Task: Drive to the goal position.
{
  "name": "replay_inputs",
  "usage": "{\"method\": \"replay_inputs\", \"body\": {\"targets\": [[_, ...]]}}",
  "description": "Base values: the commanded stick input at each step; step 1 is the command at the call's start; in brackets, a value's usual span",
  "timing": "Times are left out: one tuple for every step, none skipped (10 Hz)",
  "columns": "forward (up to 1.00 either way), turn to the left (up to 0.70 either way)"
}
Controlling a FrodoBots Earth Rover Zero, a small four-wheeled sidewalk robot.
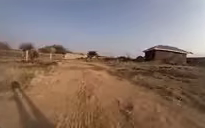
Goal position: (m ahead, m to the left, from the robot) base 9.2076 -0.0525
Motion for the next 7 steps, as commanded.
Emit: {"method": "replay_inputs", "body": {"targets": [[0.7, 0.0], [0.7, 0.0], [0.7, 0.0], [0.7, 0.0], [0.7, 0.0], [0.7, 0.0], [0.7, 0.0]]}}
